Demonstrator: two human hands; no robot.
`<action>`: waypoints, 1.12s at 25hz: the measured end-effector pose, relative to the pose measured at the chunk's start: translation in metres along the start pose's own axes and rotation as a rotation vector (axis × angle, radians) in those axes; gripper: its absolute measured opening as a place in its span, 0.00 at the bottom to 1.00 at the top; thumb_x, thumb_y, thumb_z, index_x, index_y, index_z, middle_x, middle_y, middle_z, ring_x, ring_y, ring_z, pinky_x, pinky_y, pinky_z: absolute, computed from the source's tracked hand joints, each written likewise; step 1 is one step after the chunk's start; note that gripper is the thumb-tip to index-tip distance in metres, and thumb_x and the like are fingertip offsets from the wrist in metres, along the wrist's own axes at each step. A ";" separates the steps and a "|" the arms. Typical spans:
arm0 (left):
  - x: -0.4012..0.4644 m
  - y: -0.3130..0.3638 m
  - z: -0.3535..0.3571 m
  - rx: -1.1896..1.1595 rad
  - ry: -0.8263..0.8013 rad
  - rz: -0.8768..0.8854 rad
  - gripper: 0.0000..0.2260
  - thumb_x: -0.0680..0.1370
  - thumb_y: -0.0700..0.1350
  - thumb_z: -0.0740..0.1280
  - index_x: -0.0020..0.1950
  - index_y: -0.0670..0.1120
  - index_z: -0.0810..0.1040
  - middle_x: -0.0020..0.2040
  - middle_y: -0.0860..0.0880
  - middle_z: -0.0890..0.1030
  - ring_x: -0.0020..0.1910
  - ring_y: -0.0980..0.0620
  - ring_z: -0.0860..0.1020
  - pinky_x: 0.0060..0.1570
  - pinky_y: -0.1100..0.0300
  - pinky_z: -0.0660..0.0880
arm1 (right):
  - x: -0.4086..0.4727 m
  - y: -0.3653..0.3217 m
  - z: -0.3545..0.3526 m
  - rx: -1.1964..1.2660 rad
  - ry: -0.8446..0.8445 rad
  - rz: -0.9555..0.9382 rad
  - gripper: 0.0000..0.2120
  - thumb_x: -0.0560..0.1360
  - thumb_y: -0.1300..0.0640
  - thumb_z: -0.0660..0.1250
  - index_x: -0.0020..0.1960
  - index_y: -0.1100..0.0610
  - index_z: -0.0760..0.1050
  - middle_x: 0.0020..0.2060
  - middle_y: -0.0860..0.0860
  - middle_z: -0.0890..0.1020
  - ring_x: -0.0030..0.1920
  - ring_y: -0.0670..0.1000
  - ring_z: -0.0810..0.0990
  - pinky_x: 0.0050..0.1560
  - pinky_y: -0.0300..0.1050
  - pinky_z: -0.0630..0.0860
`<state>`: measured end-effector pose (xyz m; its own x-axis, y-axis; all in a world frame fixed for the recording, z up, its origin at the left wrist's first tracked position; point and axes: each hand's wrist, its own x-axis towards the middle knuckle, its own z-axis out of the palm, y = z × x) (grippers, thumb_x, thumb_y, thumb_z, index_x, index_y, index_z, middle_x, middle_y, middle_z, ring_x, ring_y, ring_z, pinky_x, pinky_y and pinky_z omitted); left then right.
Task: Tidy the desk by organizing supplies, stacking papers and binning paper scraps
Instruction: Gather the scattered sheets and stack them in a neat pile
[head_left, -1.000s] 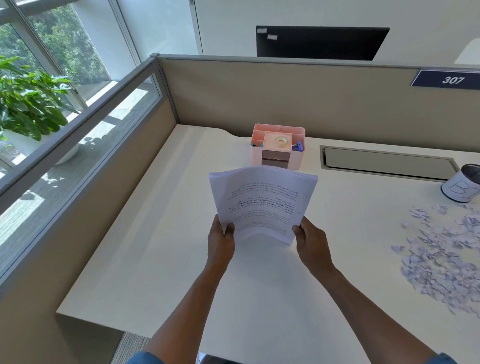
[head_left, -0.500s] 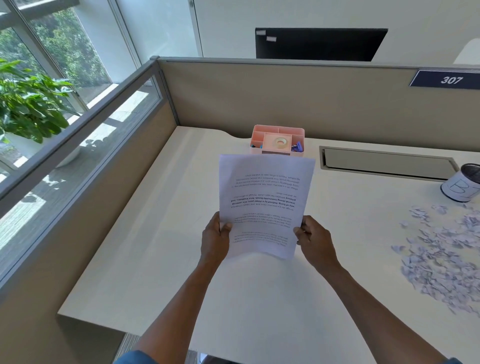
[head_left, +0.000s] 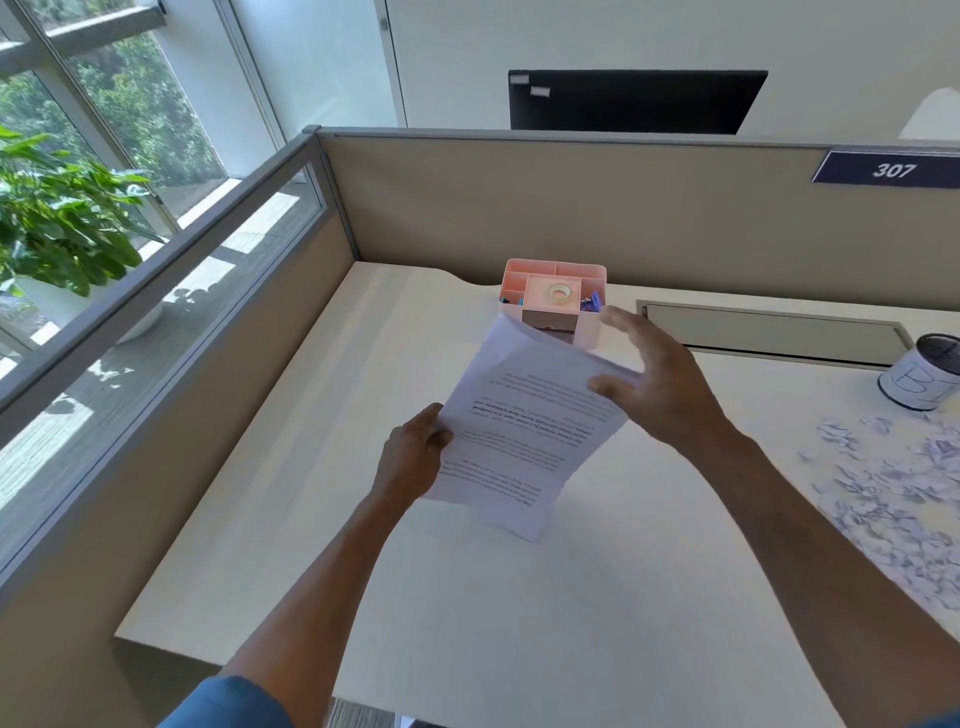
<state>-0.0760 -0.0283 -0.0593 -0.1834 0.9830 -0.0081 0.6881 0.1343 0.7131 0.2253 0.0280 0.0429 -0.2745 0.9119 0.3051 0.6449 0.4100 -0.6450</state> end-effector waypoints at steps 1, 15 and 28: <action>0.003 0.006 -0.004 0.033 -0.008 0.033 0.09 0.79 0.39 0.63 0.54 0.50 0.78 0.46 0.46 0.83 0.46 0.42 0.77 0.39 0.60 0.72 | 0.006 -0.007 -0.005 -0.022 -0.102 0.020 0.34 0.70 0.54 0.76 0.72 0.48 0.68 0.67 0.44 0.76 0.64 0.45 0.74 0.64 0.44 0.69; -0.012 0.000 -0.015 -0.214 0.349 0.034 0.42 0.73 0.53 0.77 0.81 0.53 0.55 0.80 0.55 0.61 0.76 0.58 0.62 0.72 0.58 0.60 | -0.011 0.016 -0.010 0.253 -0.127 0.331 0.03 0.68 0.49 0.74 0.37 0.41 0.81 0.36 0.45 0.84 0.34 0.47 0.81 0.36 0.42 0.73; -0.021 -0.028 0.027 -0.774 0.103 -0.187 0.09 0.72 0.49 0.74 0.50 0.50 0.83 0.46 0.54 0.87 0.45 0.56 0.85 0.41 0.65 0.79 | -0.071 0.059 0.071 0.529 0.163 0.459 0.05 0.72 0.57 0.75 0.47 0.51 0.82 0.43 0.47 0.86 0.43 0.50 0.85 0.42 0.47 0.82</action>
<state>-0.0728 -0.0496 -0.0984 -0.3375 0.9312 -0.1377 -0.0355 0.1336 0.9904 0.2318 -0.0113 -0.0665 0.0779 0.9970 -0.0039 0.2266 -0.0215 -0.9738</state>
